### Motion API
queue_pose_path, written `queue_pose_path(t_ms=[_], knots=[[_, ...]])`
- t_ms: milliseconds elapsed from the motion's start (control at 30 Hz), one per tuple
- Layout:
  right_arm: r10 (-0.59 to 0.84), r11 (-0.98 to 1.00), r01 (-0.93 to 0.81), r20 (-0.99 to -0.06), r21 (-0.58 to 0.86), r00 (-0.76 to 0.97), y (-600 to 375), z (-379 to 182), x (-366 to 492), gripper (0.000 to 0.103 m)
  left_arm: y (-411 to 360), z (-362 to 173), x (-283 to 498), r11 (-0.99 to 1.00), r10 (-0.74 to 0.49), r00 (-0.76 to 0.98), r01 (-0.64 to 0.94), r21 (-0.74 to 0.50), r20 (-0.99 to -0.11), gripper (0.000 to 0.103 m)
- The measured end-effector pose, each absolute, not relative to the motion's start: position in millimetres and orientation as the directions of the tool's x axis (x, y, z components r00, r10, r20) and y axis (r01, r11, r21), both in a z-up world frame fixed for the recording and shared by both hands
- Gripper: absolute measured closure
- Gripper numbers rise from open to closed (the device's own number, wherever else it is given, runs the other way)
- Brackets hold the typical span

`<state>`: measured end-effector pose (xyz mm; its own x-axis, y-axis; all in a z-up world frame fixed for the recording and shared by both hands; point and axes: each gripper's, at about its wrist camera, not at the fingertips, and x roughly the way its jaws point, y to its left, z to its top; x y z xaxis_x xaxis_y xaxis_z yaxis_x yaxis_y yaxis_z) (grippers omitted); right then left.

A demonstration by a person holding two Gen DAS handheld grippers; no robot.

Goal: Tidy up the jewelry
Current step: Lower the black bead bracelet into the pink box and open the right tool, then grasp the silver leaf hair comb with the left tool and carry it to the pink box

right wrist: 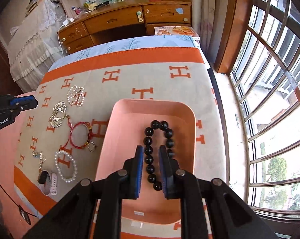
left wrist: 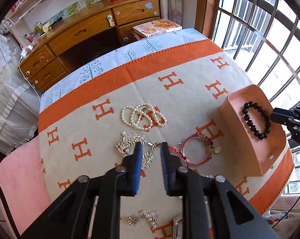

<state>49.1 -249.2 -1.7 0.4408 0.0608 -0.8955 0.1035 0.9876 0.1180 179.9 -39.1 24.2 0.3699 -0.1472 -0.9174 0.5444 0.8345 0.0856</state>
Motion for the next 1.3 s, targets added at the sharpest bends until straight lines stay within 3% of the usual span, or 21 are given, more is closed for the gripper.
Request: queue_pose_path(t_ms=[33,100,133,267,533,667,867,967,1100,1300], knots=[[0.072,0.986,0.105,-0.895,0.13,0.439,-250,-4,47,0.087,-38,19,180,0.834,-0.131,0.372,0.542,0.1,-0.919,0.065],[0.104,0.98,0.106,-0.888,0.168,0.448,-250,-7,40,0.086,-32,10,181,0.837,-0.108,0.384,0.533,0.125,-0.917,0.042],[0.118,0.977,0.105,-0.882,0.185,0.457,-249,-7,37,0.085,-28,7,181,0.839,-0.102,0.387,0.529,0.13,-0.917,0.04],[0.157,0.971,0.082,-0.855,0.225,0.494,-238,-5,30,0.063,-11,-11,190,0.86,-0.08,0.359,0.497,0.118,-0.93,0.039],[0.282,0.943,0.014,-0.816,0.334,0.504,-207,-2,29,0.063,18,-46,222,0.912,-0.109,0.269,0.409,0.011,-0.957,0.04],[0.307,0.934,0.002,-0.806,0.357,0.506,-198,-3,34,0.063,23,-61,236,0.917,-0.141,0.222,0.396,-0.043,-0.965,0.057],[0.31,0.934,0.005,-0.815,0.358,0.49,-194,-10,38,0.063,21,-72,246,0.914,-0.167,0.195,0.397,-0.078,-0.966,0.061],[0.309,0.932,0.017,-0.821,0.361,0.481,-196,-15,40,0.063,18,-78,248,0.916,-0.171,0.175,0.392,-0.091,-0.97,0.078],[0.308,0.931,0.025,-0.822,0.364,0.479,-198,-18,40,0.063,18,-79,252,0.923,-0.156,0.189,0.377,-0.075,-0.97,0.09],[0.312,0.929,0.025,-0.815,0.37,0.488,-198,-18,37,0.063,19,-76,246,0.928,-0.174,0.197,0.36,-0.094,-0.965,0.096]])
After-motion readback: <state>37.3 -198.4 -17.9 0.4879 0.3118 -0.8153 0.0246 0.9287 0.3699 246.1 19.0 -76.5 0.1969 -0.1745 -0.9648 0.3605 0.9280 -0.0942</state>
